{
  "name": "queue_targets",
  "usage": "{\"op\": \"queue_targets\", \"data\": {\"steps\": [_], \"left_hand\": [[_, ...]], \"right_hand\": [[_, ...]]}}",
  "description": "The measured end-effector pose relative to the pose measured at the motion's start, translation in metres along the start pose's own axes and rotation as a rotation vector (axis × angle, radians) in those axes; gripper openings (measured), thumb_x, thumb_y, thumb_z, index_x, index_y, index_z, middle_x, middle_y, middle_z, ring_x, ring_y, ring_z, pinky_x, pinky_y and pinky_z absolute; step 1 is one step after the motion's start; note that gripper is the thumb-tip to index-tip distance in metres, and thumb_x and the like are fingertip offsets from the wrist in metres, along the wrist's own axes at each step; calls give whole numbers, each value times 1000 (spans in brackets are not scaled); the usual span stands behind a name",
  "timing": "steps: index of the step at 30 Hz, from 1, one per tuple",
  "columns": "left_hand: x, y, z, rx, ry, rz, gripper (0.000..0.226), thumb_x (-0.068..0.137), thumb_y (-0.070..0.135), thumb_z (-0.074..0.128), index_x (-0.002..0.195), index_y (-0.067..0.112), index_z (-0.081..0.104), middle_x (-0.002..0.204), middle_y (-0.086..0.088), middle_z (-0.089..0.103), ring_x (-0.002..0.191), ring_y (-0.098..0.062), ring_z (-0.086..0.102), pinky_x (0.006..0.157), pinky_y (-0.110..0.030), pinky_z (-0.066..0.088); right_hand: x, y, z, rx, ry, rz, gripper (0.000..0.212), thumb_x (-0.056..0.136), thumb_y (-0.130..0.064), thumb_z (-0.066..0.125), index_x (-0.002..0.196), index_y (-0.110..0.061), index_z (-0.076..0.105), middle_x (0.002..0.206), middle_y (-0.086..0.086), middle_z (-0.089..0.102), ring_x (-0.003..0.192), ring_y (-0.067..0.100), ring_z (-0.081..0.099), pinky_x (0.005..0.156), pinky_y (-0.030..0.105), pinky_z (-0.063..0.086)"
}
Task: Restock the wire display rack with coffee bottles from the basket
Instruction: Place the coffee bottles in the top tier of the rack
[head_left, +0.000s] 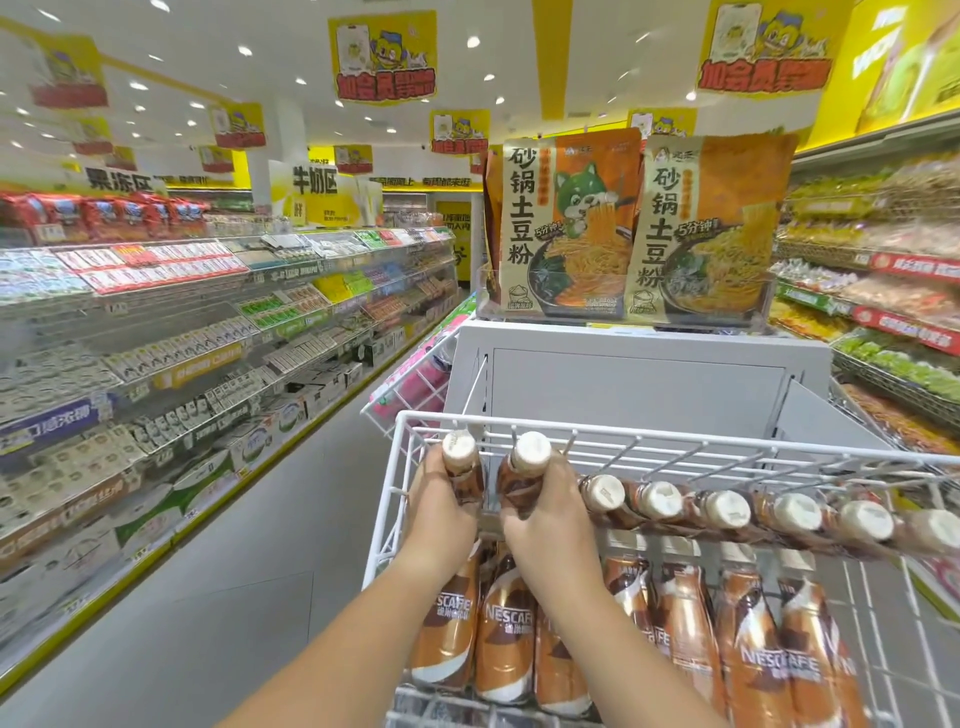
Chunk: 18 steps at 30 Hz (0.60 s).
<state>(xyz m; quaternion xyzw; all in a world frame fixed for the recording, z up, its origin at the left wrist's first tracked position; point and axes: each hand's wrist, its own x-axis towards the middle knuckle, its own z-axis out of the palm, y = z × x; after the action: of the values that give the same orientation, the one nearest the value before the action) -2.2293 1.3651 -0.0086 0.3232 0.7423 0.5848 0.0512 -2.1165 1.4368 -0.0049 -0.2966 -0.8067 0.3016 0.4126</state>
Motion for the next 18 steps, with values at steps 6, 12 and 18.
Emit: {"op": "queue_targets", "data": {"steps": [6, 12, 18], "left_hand": [[1, -2, -1, 49, -21, -50, 64, 75, -7, 60, 111, 45, 48, 112, 5, 63, 98, -18, 64, 85, -45, 58], [4, -3, -1, 96, -58, -92, 58, 84, -4, 63, 130, 29, 46, 119, -3, 61, 107, -26, 62, 95, -47, 55], [3, -2, 1, 145, -46, -113, 53, 87, 2, 67, 132, 21, 47, 123, -5, 57, 110, -28, 59, 98, -47, 52]], "right_hand": [[4, 2, -4, -131, -104, -26, 57, 88, -16, 67, 140, -18, 44, 134, 0, 51, 123, 21, 52, 99, 29, 42], [10, 4, -7, -286, -174, -58, 64, 90, -1, 62, 149, -17, 41, 139, 3, 52, 124, 25, 53, 99, 30, 43], [14, -1, -7, -240, -181, -17, 40, 88, -2, 59, 124, -19, 55, 116, 0, 56, 105, 24, 57, 81, 29, 44]]}}
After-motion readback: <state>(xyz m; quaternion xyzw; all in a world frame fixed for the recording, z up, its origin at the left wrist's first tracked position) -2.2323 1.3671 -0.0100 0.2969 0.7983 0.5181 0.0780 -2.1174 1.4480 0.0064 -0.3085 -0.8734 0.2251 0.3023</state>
